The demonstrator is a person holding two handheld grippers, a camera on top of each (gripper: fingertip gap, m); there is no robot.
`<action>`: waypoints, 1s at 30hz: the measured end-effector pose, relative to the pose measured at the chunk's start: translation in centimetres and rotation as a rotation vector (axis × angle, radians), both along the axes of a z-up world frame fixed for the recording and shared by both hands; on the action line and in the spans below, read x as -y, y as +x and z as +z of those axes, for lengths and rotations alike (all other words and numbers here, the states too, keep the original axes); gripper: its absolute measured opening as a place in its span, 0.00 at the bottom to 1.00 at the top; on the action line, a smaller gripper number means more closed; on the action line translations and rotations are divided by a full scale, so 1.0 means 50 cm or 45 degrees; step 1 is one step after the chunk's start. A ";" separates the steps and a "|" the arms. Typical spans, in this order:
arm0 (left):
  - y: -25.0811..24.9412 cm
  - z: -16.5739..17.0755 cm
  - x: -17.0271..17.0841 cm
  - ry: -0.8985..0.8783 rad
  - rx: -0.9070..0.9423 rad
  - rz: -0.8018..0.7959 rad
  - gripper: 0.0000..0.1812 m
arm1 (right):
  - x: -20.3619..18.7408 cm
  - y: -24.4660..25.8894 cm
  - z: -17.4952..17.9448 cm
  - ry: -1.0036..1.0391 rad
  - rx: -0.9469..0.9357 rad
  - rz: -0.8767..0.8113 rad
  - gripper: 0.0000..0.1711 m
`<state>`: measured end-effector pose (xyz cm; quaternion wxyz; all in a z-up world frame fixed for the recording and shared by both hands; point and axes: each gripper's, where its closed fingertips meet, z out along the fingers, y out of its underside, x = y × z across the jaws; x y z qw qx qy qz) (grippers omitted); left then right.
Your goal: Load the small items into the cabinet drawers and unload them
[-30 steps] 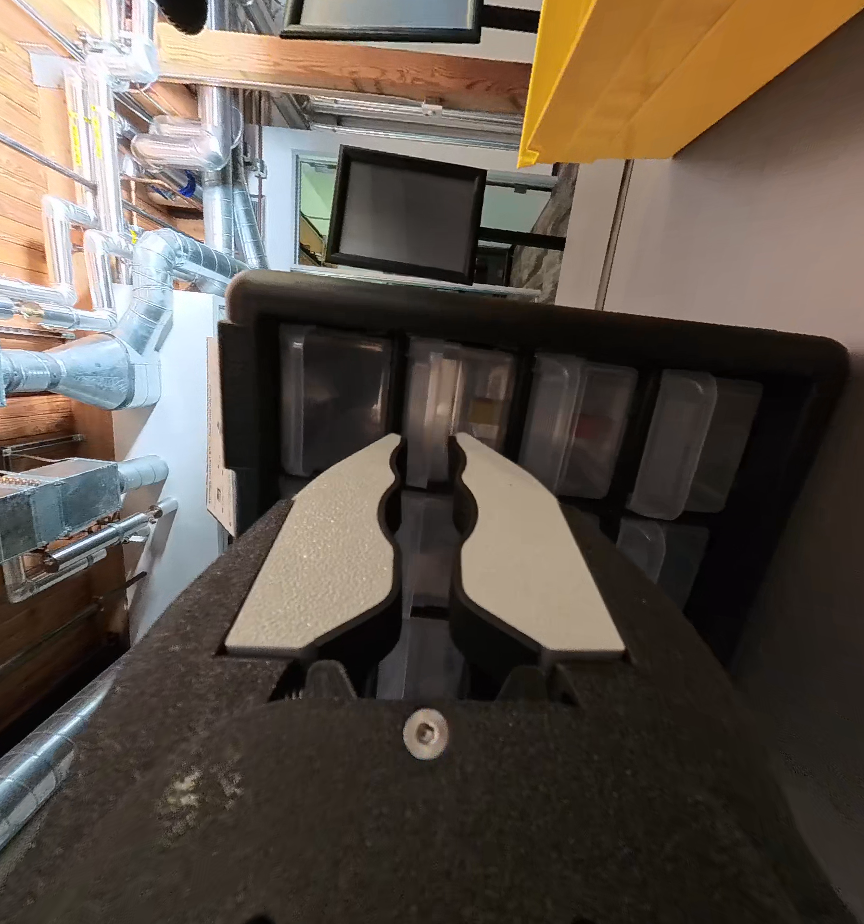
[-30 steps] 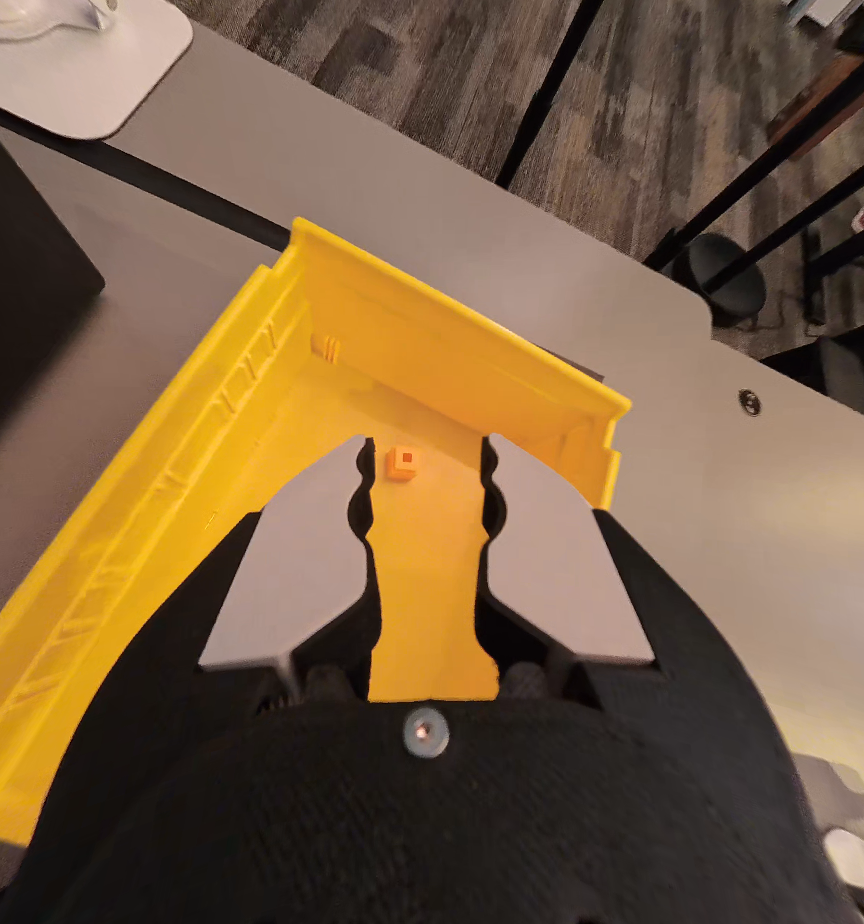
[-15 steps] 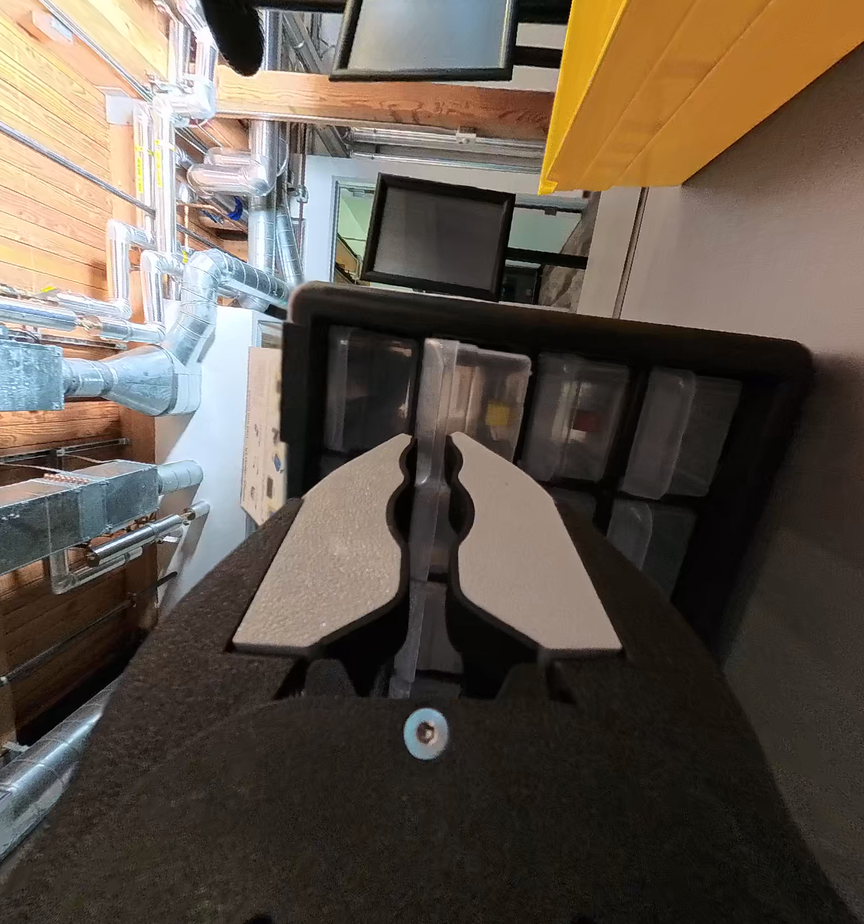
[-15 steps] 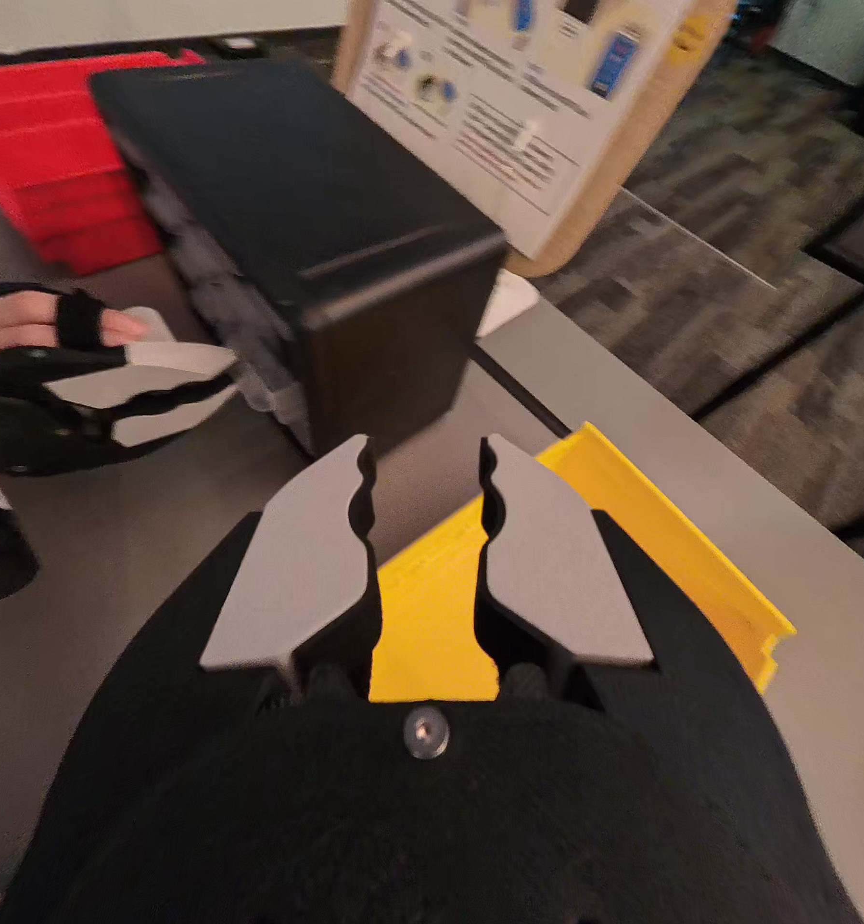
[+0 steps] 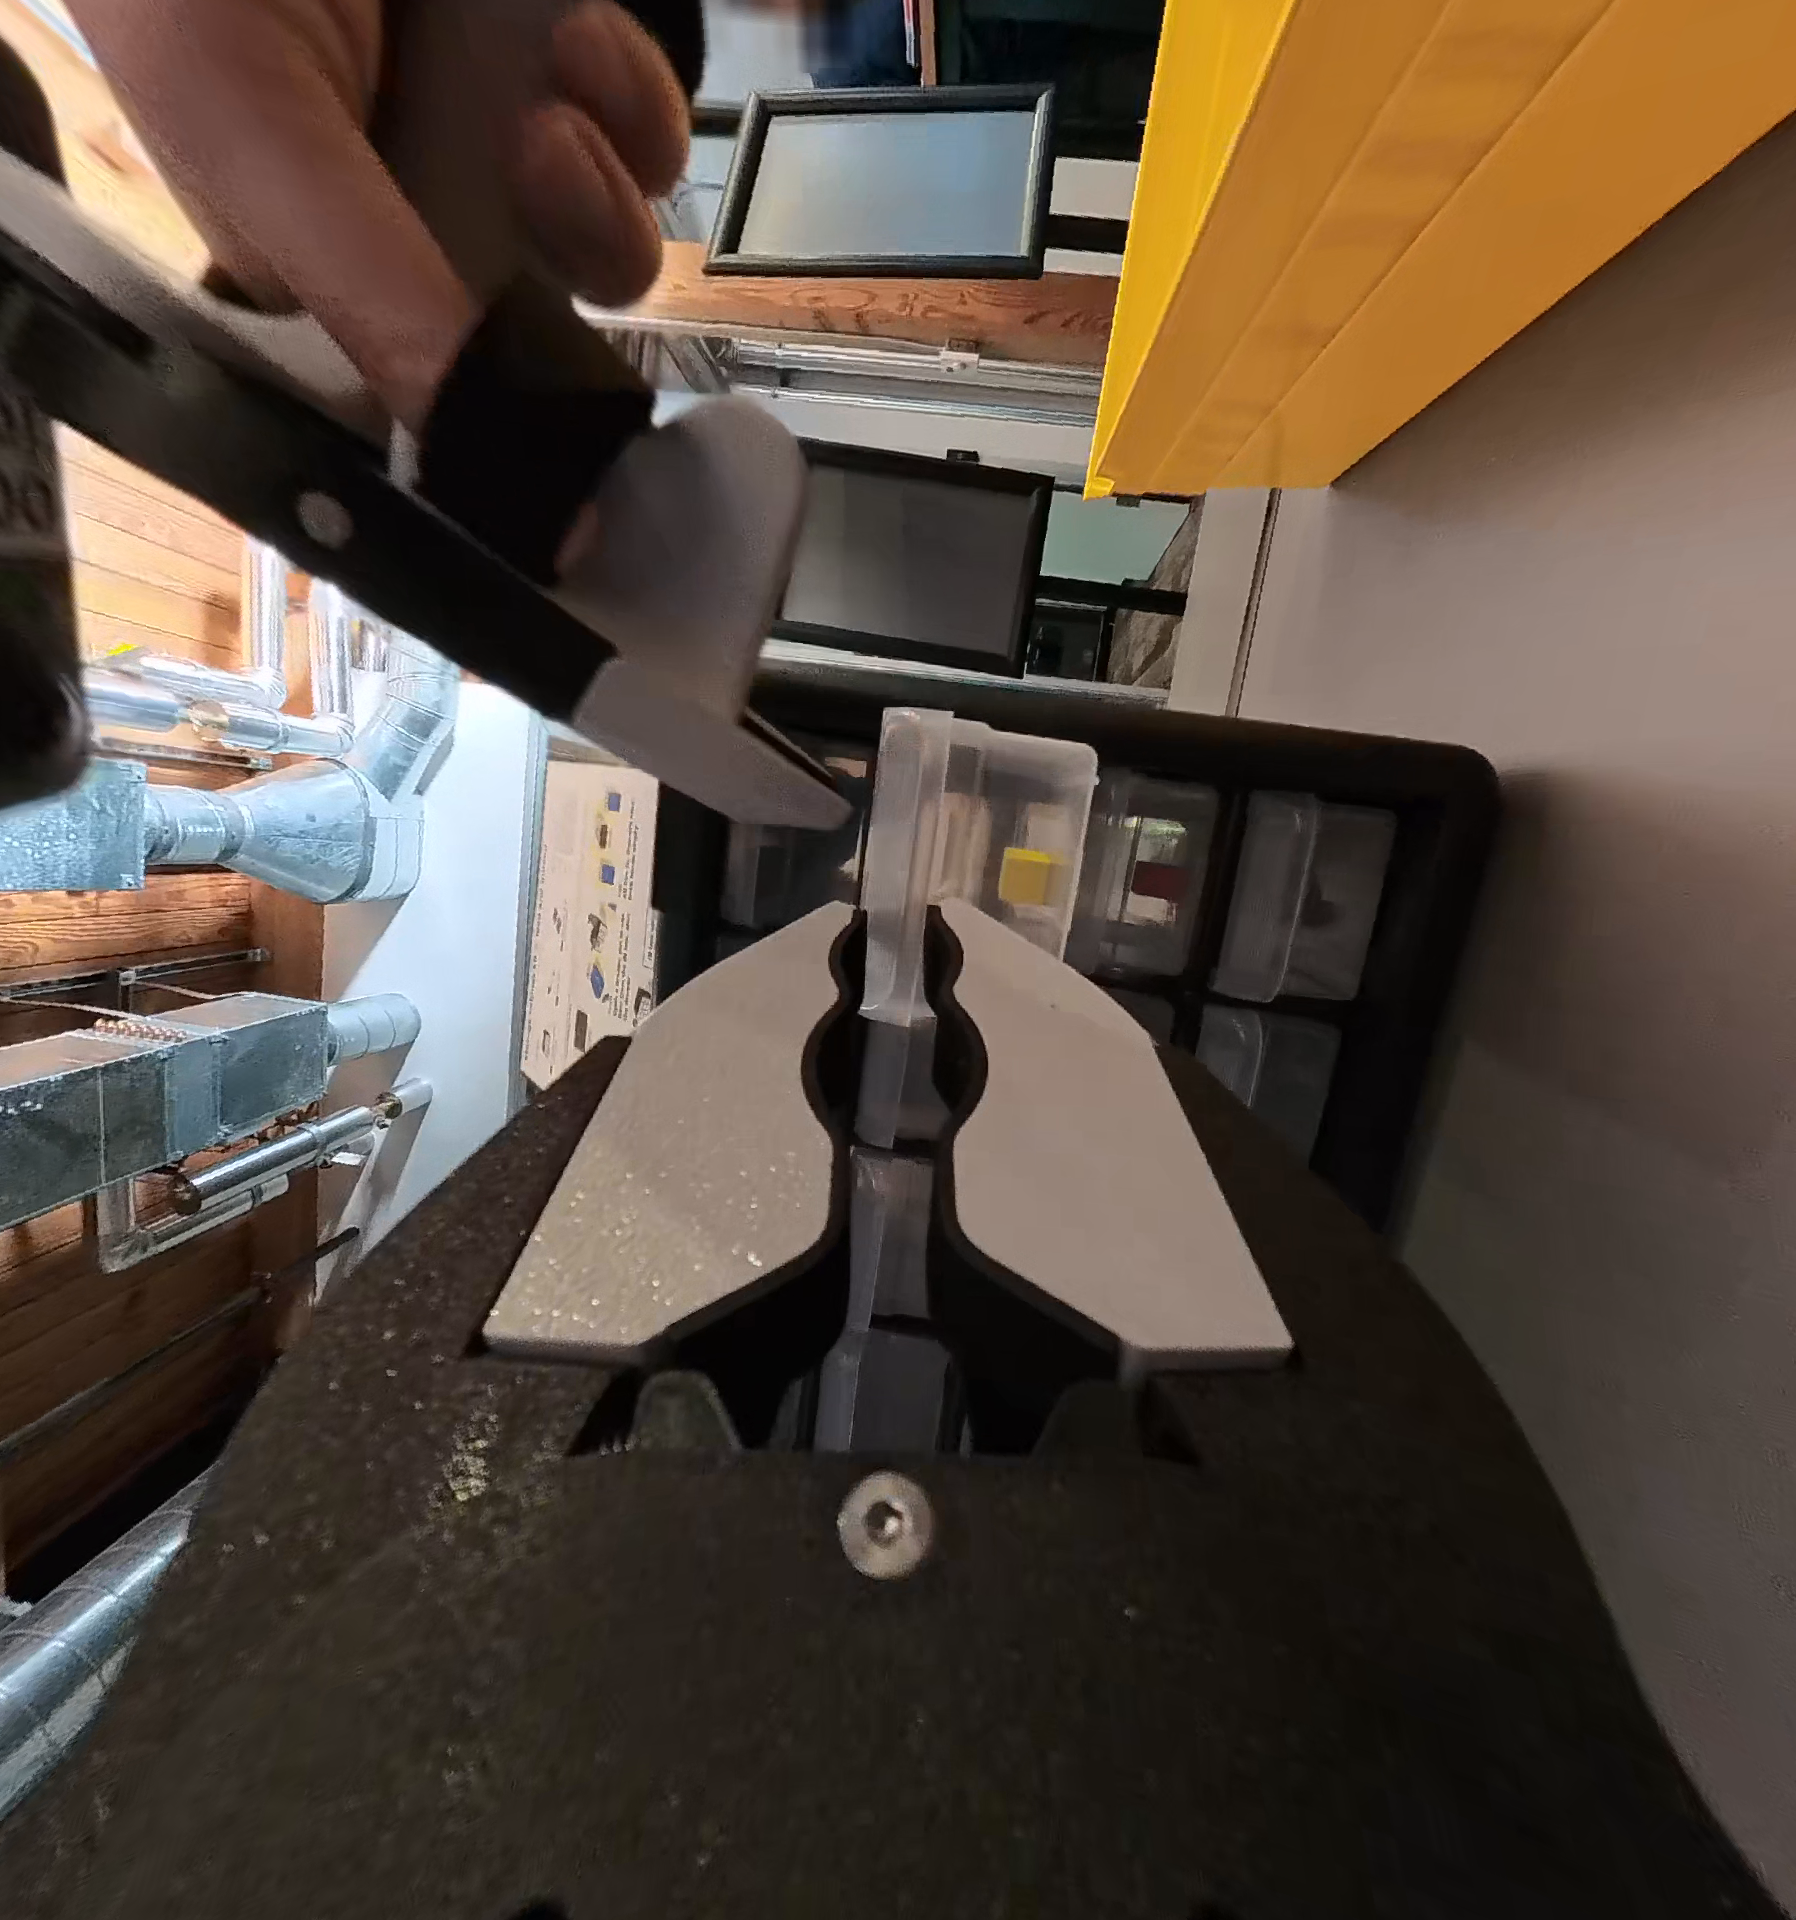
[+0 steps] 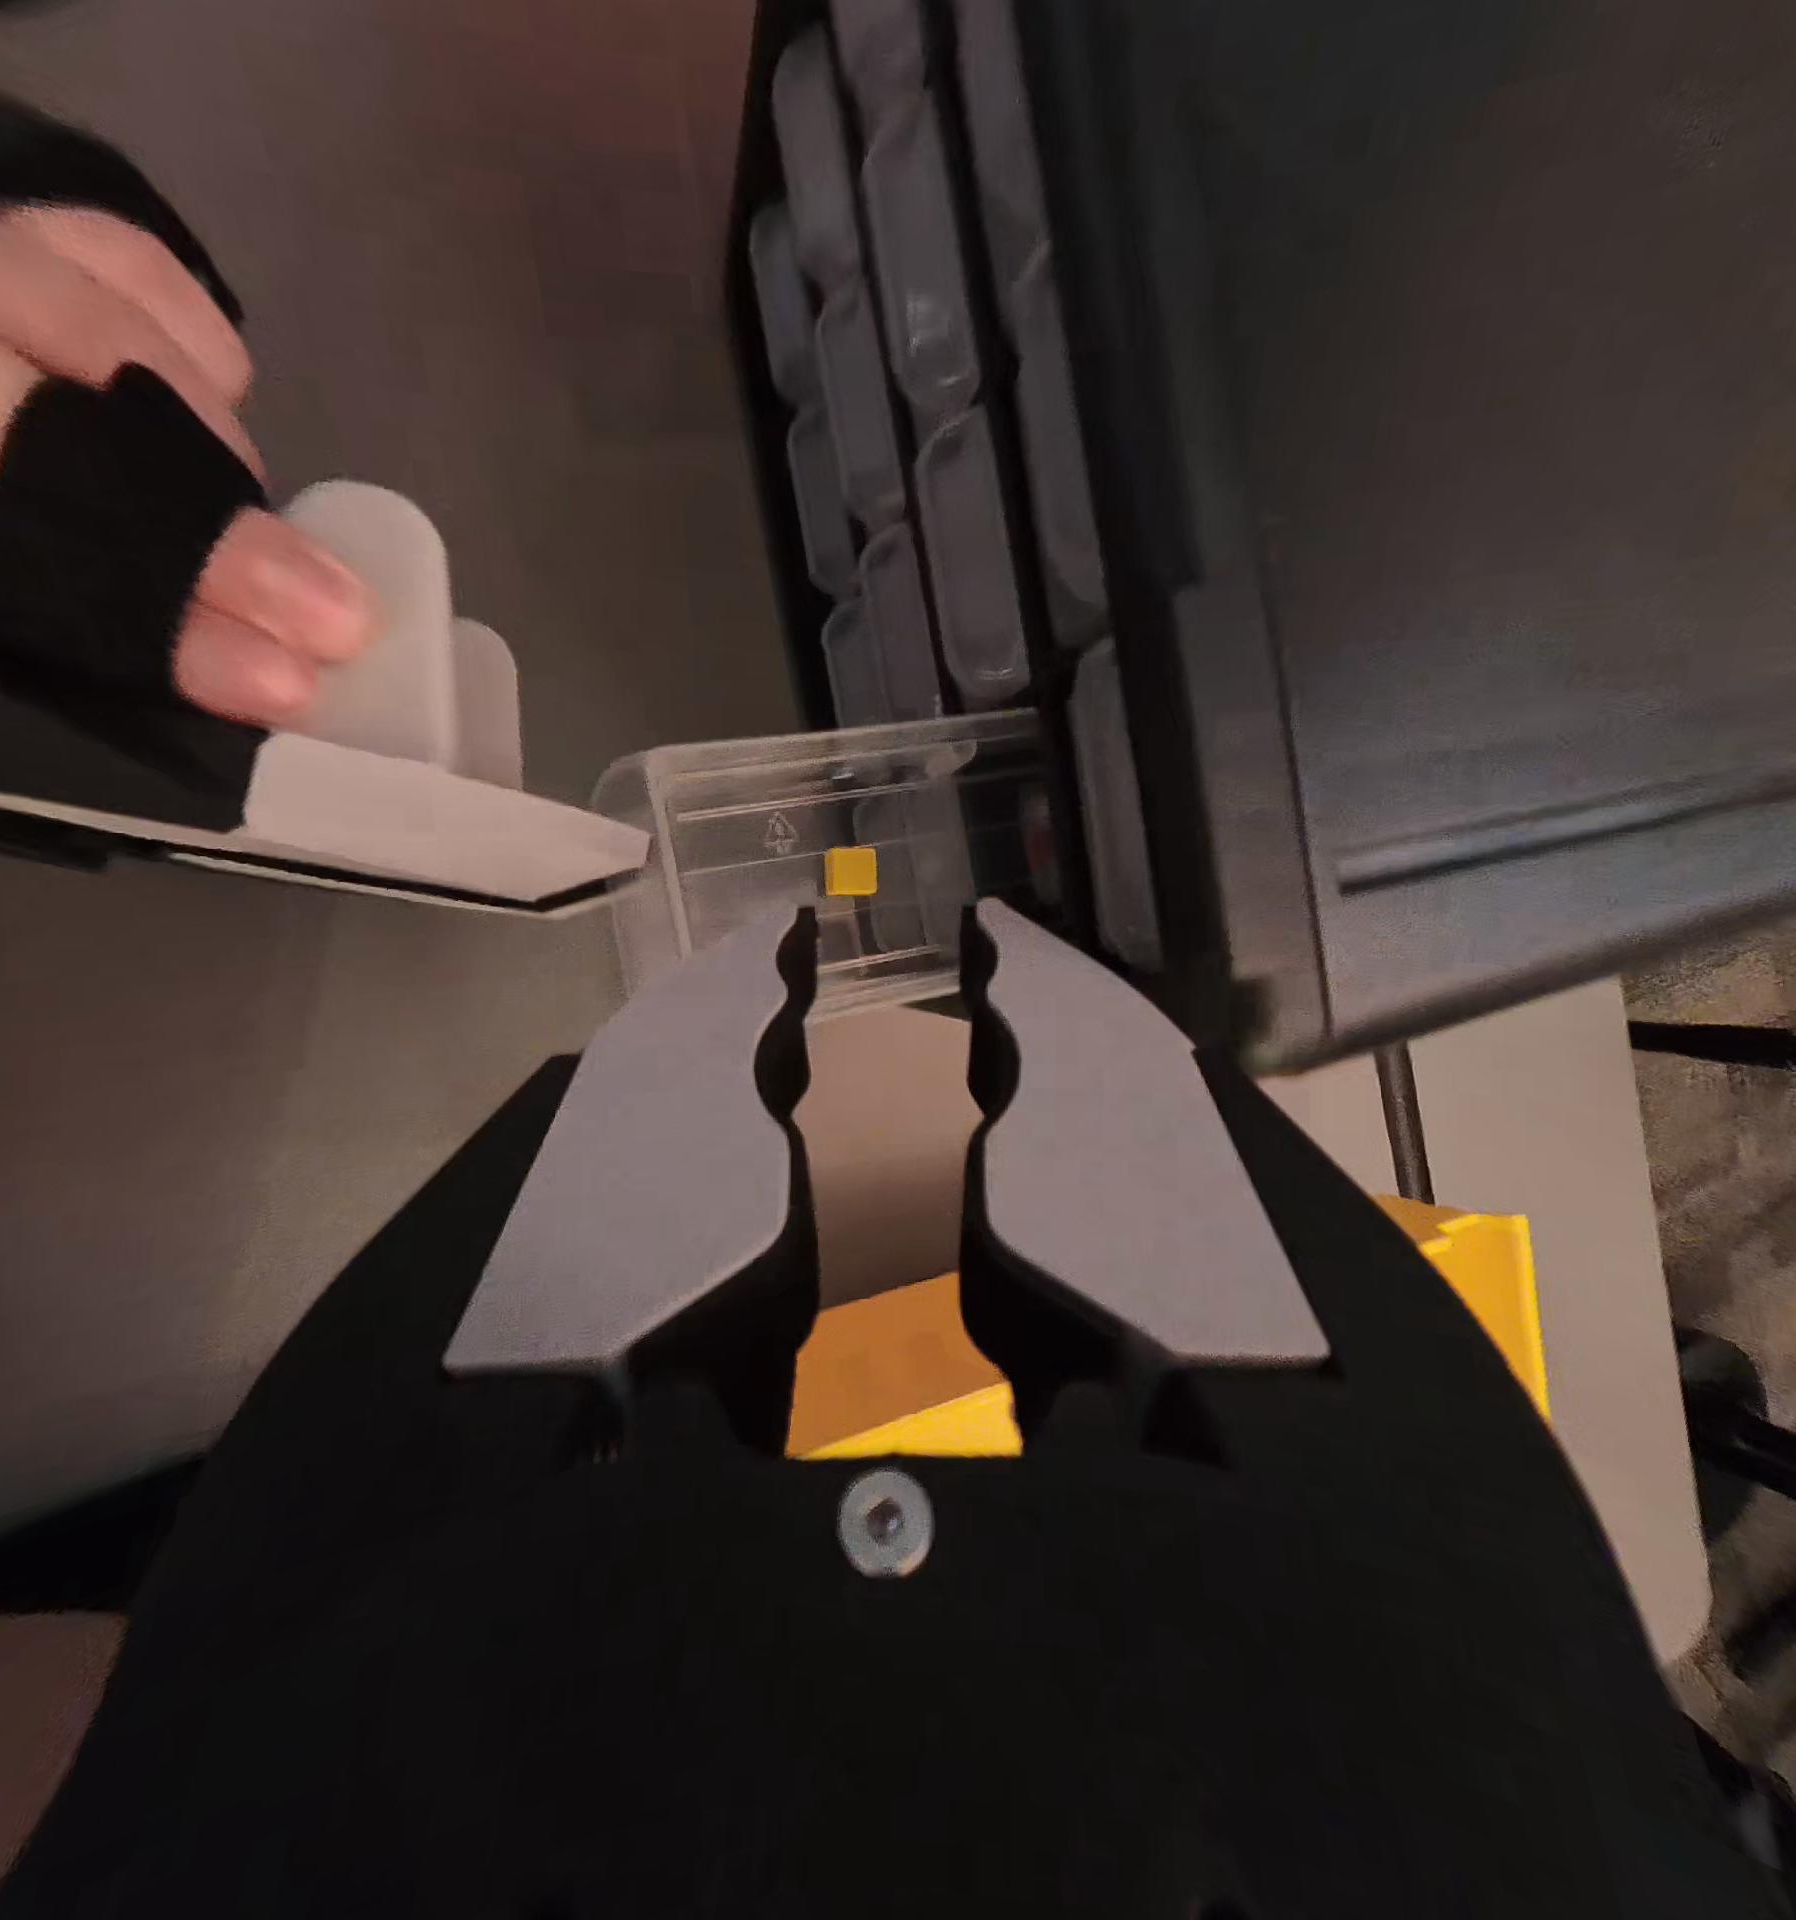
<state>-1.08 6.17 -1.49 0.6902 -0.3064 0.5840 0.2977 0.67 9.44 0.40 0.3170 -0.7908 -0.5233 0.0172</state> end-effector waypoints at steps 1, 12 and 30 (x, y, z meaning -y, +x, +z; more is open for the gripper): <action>-0.001 0.001 0.000 -0.001 0.006 0.000 0.05 | -0.002 -0.008 -0.007 -0.044 0.038 0.020 0.16; -0.017 0.004 0.006 0.003 0.027 -0.017 0.05 | 0.008 -0.043 -0.055 -0.295 0.333 0.092 0.12; -0.016 -0.002 0.007 -0.012 0.005 -0.018 0.05 | 0.002 -0.043 -0.010 -0.211 0.223 -0.008 0.07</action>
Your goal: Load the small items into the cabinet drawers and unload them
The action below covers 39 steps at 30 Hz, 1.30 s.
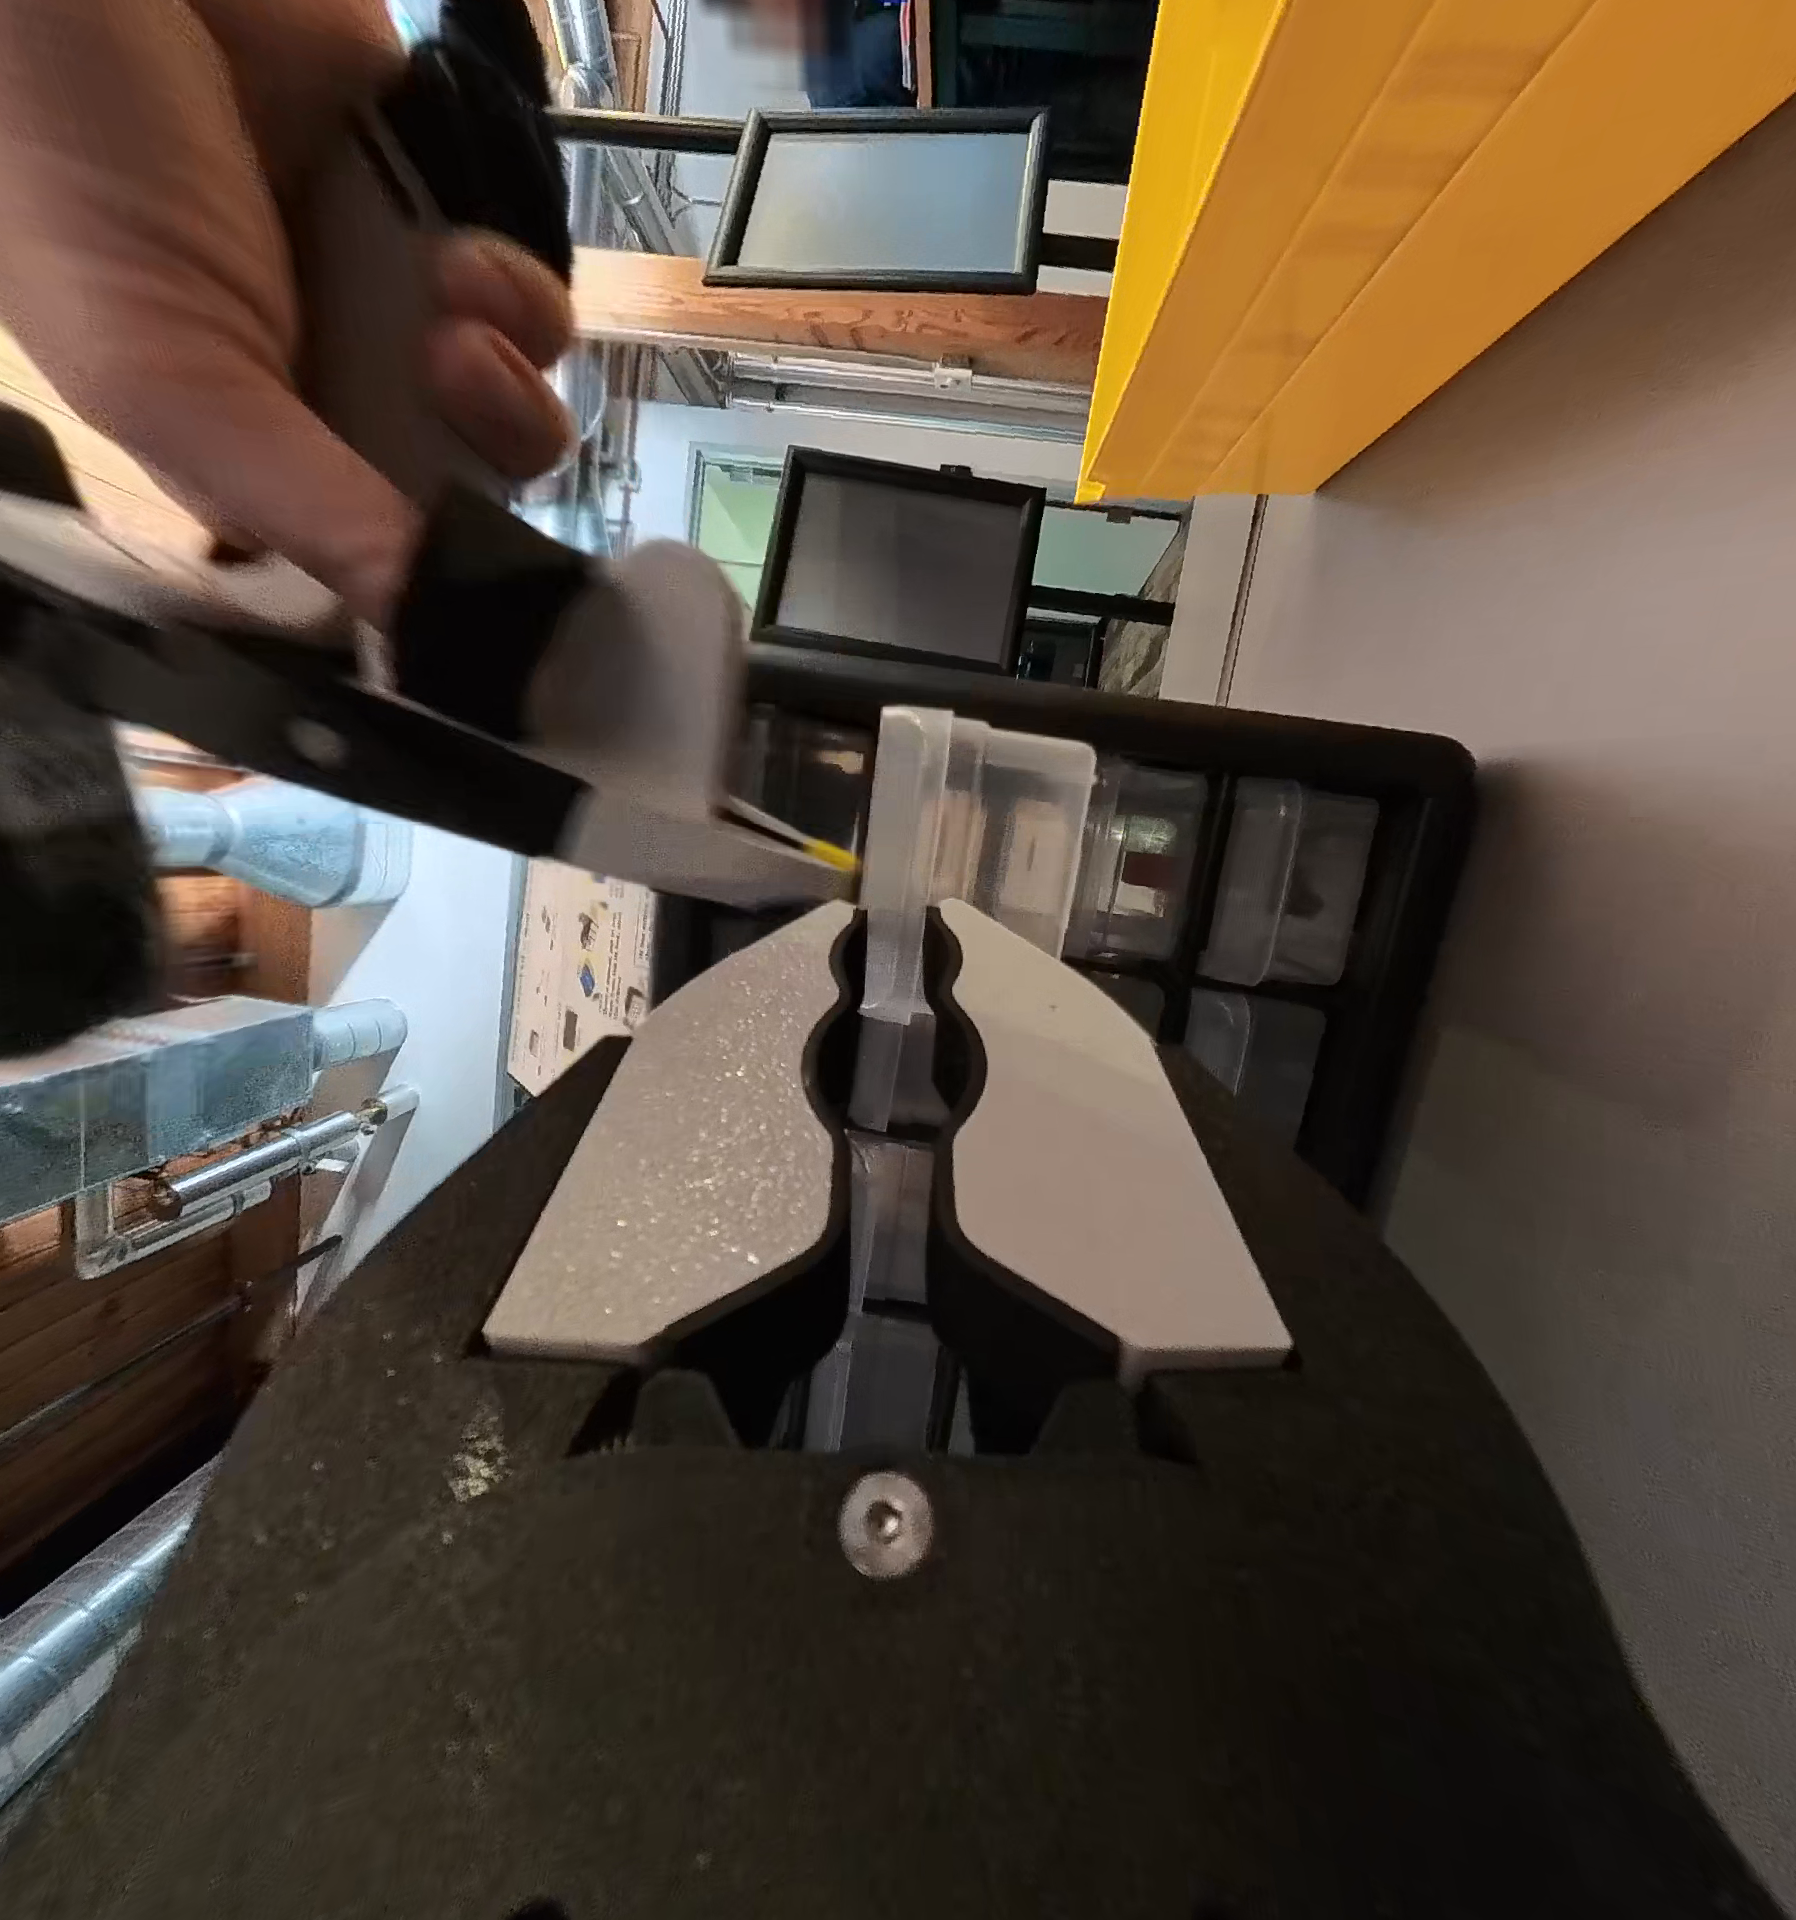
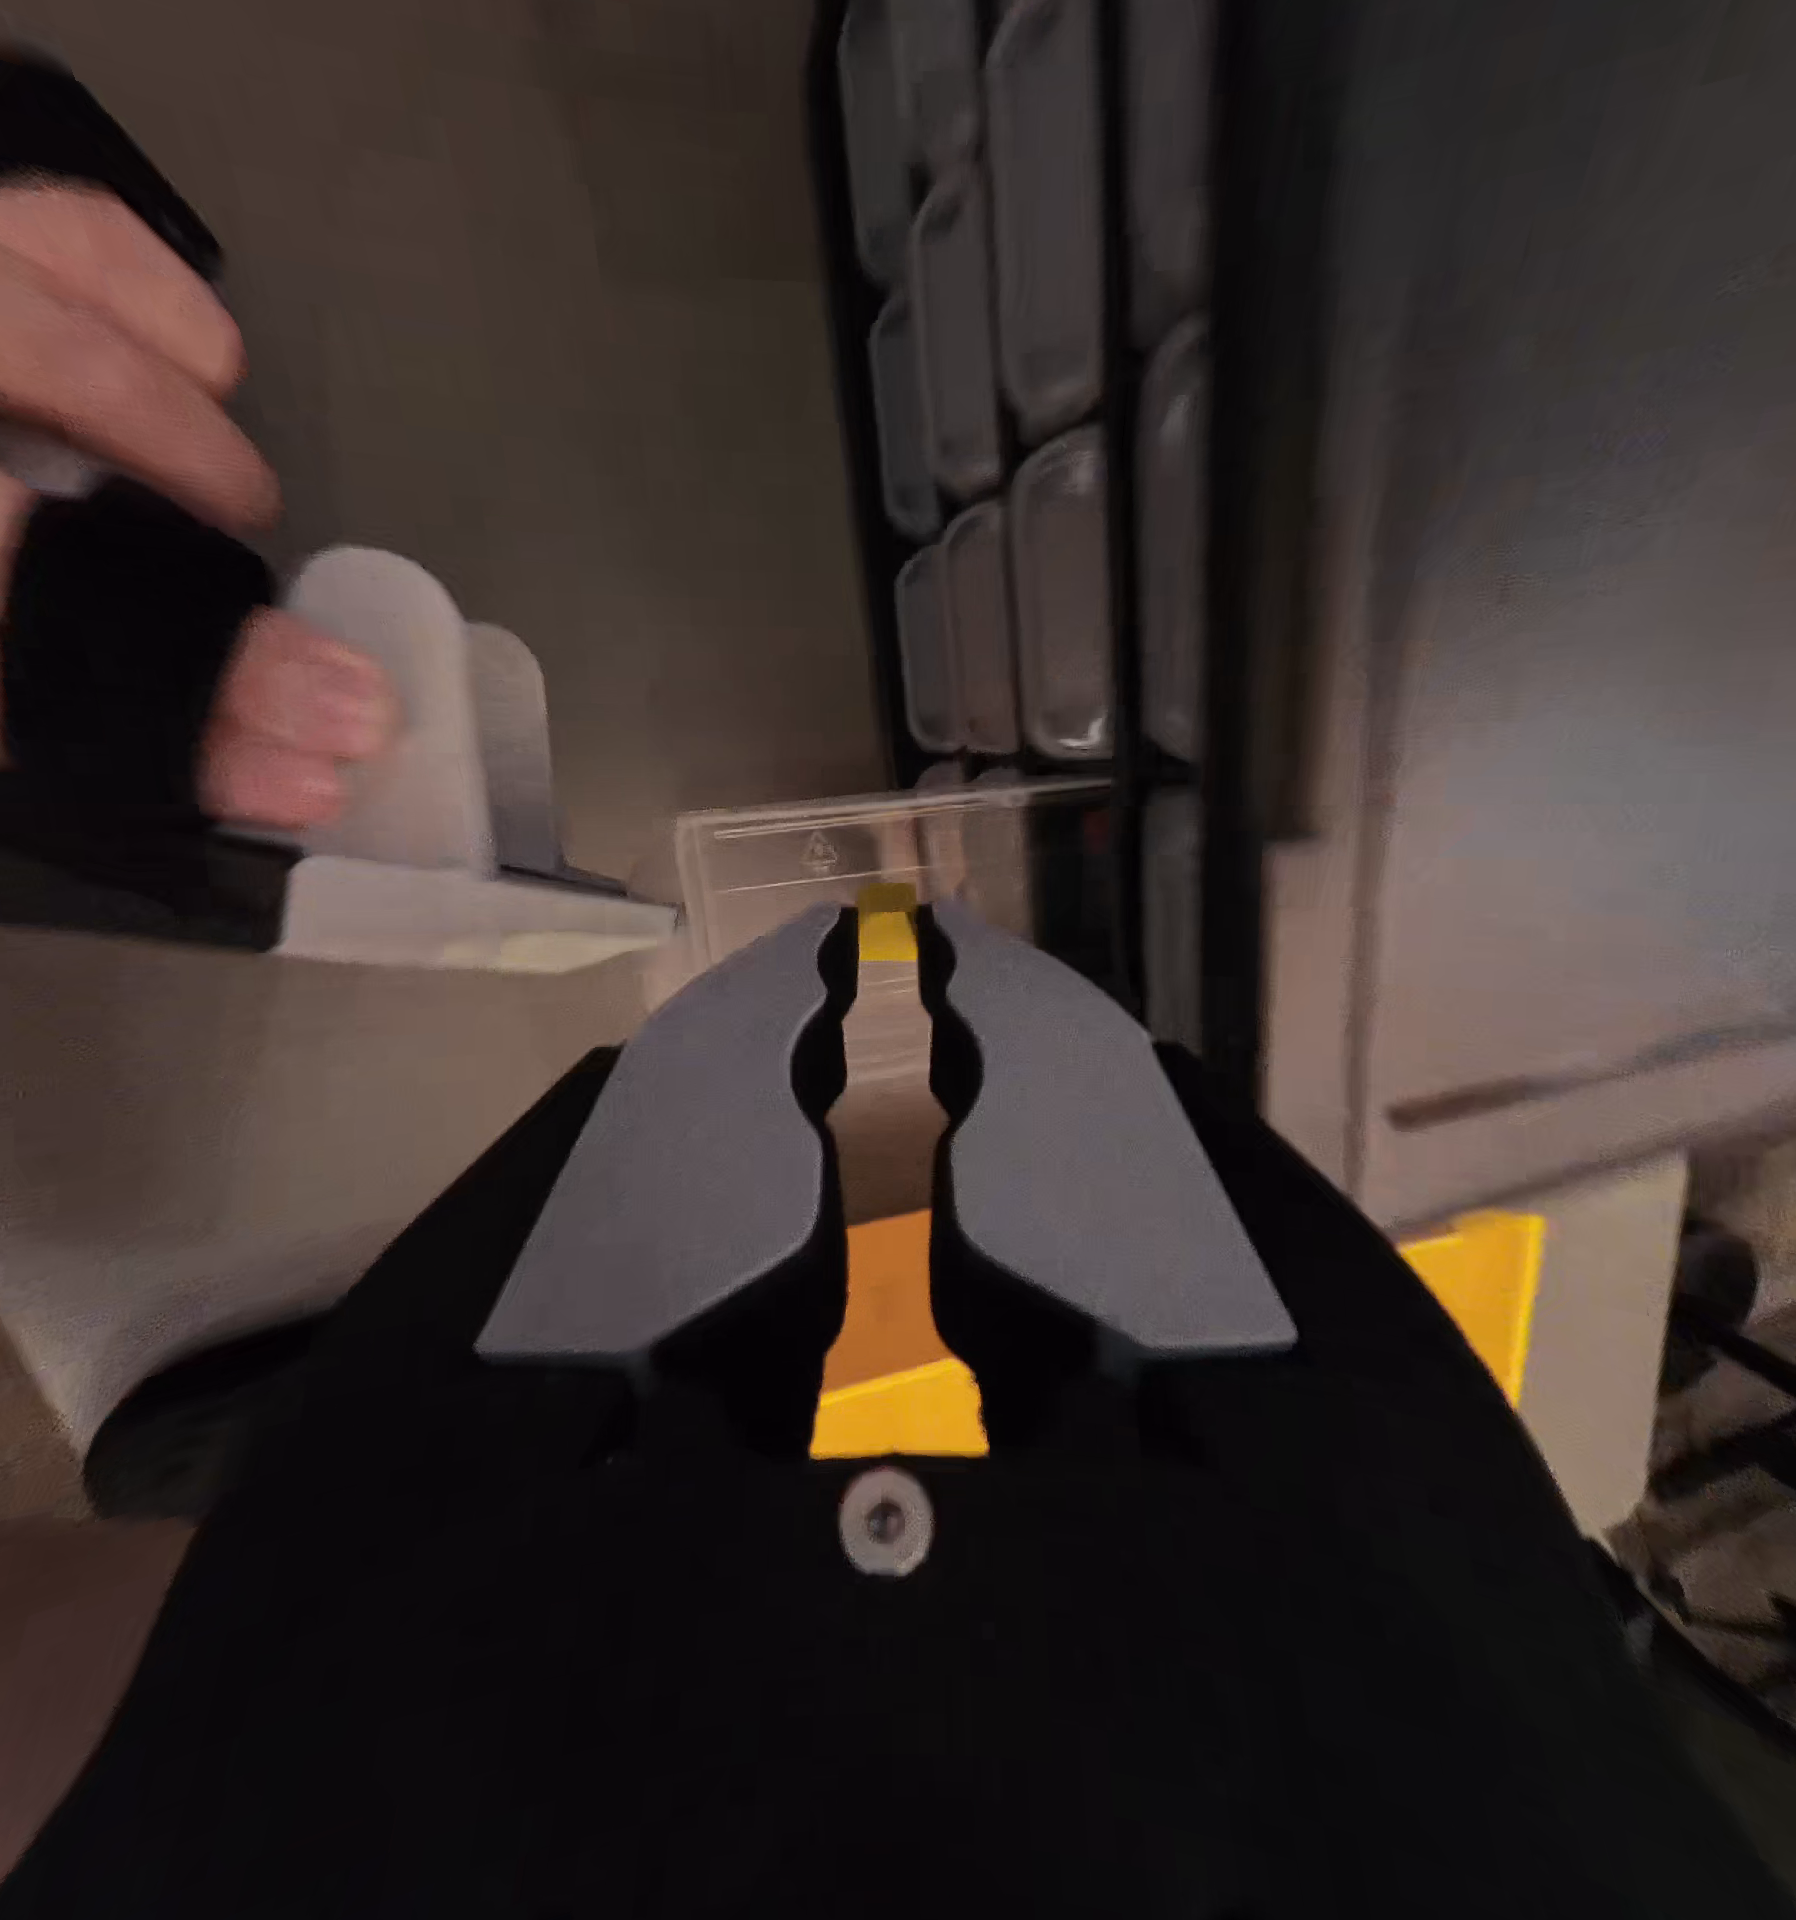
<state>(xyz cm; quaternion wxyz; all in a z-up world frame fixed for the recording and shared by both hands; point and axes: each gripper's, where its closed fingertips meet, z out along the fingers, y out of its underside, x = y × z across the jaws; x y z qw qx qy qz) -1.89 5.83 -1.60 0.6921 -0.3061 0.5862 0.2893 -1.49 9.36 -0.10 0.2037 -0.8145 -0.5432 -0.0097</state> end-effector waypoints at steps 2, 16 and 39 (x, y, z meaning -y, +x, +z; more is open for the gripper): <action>0.000 -0.001 -0.004 0.010 0.002 0.004 0.05 | 0.011 0.014 0.064 0.164 -0.180 -0.037 0.07; 0.021 0.003 -0.068 0.010 -0.032 0.095 0.05 | -0.040 0.541 -0.208 -0.072 -0.337 -1.197 0.07; 0.057 0.005 -0.158 -0.075 0.014 0.148 0.06 | -0.089 0.591 -0.261 -0.004 -0.355 -1.366 0.18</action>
